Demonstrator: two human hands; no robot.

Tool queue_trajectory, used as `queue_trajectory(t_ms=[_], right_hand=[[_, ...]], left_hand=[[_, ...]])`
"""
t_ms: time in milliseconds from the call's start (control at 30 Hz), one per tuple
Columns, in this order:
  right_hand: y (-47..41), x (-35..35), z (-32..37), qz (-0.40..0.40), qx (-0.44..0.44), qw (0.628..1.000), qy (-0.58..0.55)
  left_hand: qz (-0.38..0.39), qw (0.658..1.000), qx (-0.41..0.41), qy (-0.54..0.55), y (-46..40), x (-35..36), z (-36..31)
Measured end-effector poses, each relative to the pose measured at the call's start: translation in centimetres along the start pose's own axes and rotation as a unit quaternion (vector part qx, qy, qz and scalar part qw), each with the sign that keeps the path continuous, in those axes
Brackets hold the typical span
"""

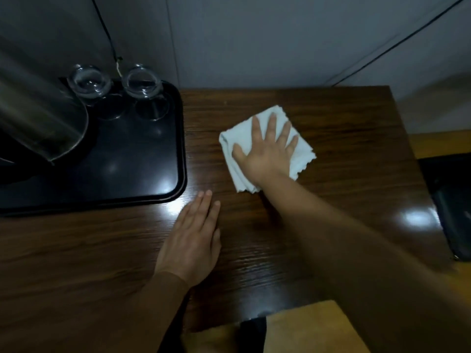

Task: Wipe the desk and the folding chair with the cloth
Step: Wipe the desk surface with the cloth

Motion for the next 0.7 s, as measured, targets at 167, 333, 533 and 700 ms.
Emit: queue_trajectory(t_ms=[167,333,533,700], right_hand=[[11.7,5.1,-1.6,-0.025,-0.012,1.0,-0.005],[21.5,8.3,-2.1,-0.001,-0.013,0.999,0.037],[28.6,10.0,-2.9,0.021,-0.051,0.997,0.061],[25.4,9.7,-1.6,0.008,-0.067,0.996,0.066]], left_hand=[[-0.025,0.999,0.017,0.036,0.6,-0.2,0.1],[-0.05,0.994,0.029,0.088,1.2,-1.1,0.7],[-0.055,0.997,-0.041,-0.04,7.3,-1.1,7.0],[-0.049,0.995,-0.053,-0.067,8.3,0.2,8.5]])
Point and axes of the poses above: each hand's wrist, its own y-axis away from the middle knuckle, its own x-axis out of the palm, z = x × y, the point moved 2 cm from there along -y, towards the middle knuckle, and after that the axes turned 14 degrees about z, right-handed, at the moved point
